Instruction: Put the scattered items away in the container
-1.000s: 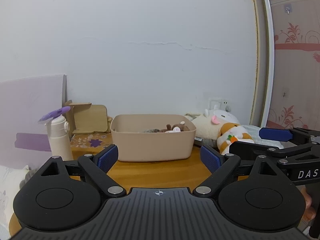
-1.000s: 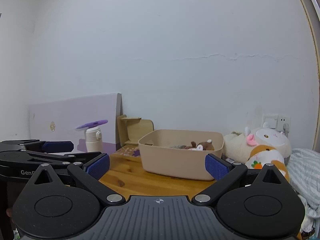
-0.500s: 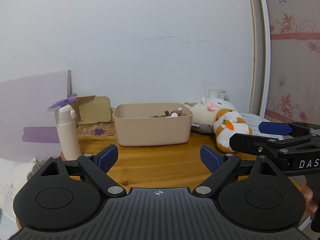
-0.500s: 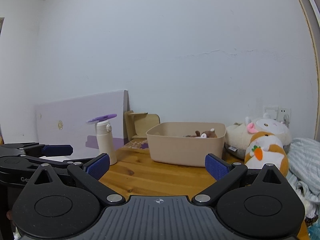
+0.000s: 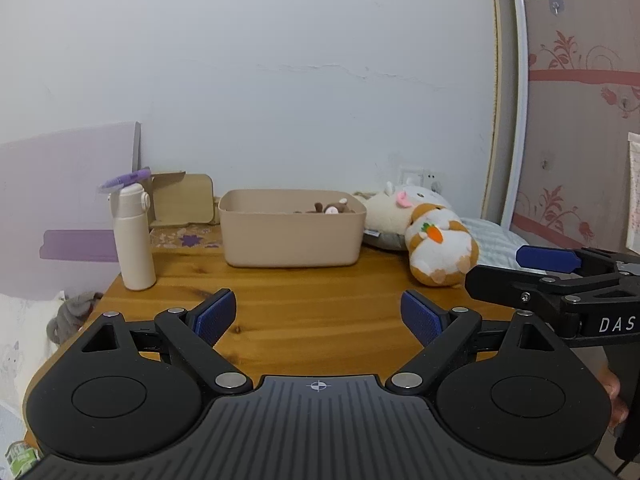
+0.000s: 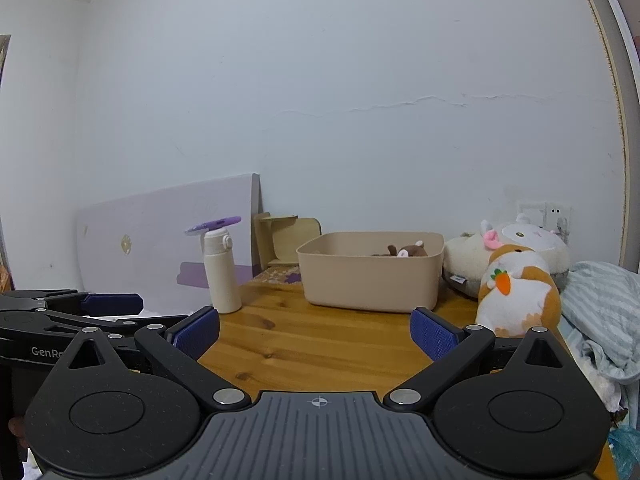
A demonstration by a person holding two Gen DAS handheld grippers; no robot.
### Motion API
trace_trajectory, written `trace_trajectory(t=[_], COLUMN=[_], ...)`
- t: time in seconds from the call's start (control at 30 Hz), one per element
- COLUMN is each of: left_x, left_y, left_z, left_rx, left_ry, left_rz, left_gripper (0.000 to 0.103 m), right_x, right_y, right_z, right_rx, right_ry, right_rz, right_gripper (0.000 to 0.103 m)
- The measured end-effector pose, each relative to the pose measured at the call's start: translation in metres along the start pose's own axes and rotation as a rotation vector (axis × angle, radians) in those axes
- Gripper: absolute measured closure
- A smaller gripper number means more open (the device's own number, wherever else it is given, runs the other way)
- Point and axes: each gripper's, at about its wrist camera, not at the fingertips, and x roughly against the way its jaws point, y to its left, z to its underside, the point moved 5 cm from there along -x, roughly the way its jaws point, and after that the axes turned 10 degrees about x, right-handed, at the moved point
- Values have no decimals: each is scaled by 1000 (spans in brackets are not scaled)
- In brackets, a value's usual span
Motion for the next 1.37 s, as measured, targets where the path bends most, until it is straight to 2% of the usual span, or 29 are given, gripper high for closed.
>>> trace_trajectory(t=[0.77,1.37], left_x=[44,44], left_y=[-6,-10], left_z=[24,30], left_rx=[-3,10], left_ry=[7,34], left_rz=[12,19], left_gripper=[12,12], right_x=[48,61], right_y=[11,6], right_z=[22,32], right_rx=[-26,-57], right_ry=[14,29], right_rz=[25,50], right_gripper=[0,0])
